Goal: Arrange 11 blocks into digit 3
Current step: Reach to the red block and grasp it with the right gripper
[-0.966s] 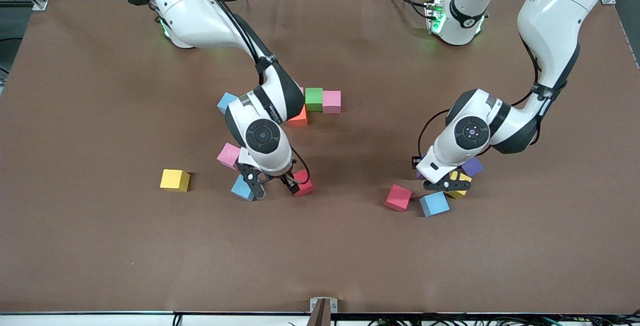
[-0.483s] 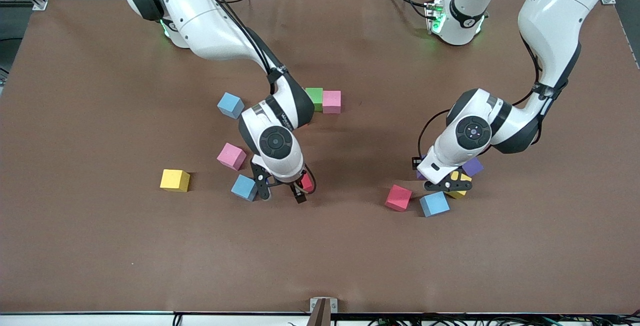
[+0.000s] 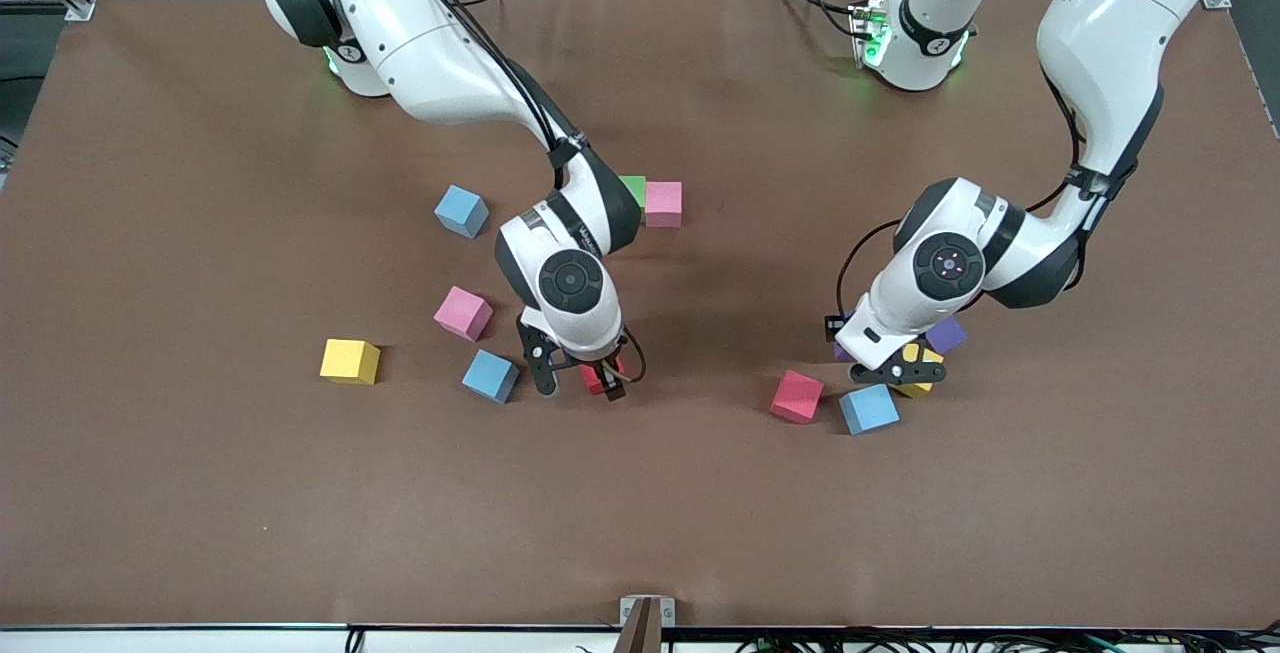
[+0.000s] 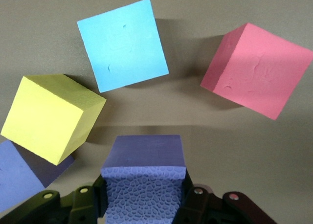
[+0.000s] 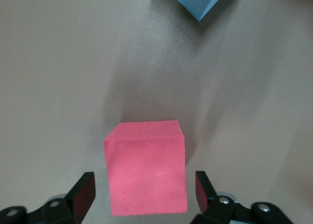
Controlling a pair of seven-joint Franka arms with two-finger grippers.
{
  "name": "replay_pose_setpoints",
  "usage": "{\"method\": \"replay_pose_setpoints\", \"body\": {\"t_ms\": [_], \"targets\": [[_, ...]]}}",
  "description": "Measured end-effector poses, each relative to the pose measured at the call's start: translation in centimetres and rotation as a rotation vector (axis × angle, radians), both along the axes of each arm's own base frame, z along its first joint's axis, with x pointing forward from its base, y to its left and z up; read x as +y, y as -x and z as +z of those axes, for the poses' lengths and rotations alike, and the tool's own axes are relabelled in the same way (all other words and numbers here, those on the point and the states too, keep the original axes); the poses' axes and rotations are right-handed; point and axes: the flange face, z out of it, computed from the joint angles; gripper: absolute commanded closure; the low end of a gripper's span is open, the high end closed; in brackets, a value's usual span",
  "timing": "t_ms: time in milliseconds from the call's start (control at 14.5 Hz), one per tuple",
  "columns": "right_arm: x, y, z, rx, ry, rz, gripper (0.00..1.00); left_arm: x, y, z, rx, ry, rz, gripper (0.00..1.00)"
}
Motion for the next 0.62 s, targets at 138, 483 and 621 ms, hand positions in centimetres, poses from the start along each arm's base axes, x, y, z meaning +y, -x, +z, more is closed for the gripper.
{"method": "replay_pose_setpoints", "body": {"t_ms": [138, 483, 621], "targets": [[-0.02, 0.02, -0.09, 0.002, 0.002, 0.022, 0.21, 0.01, 0.00, 0.00, 0.000, 0.000, 0.000, 0.58], [-0.14, -0.03, -0.14, -0.007, 0.019, 0.054, 0.21, 0.03, 0.01, -0.01, 0.002, -0.001, 0.001, 0.58], [-0.25, 0.02, -0.50, -0.005, 0.031, 0.076, 0.22, 0.09, -0.02, -0.01, 0.001, -0.001, 0.002, 0.58]]}}
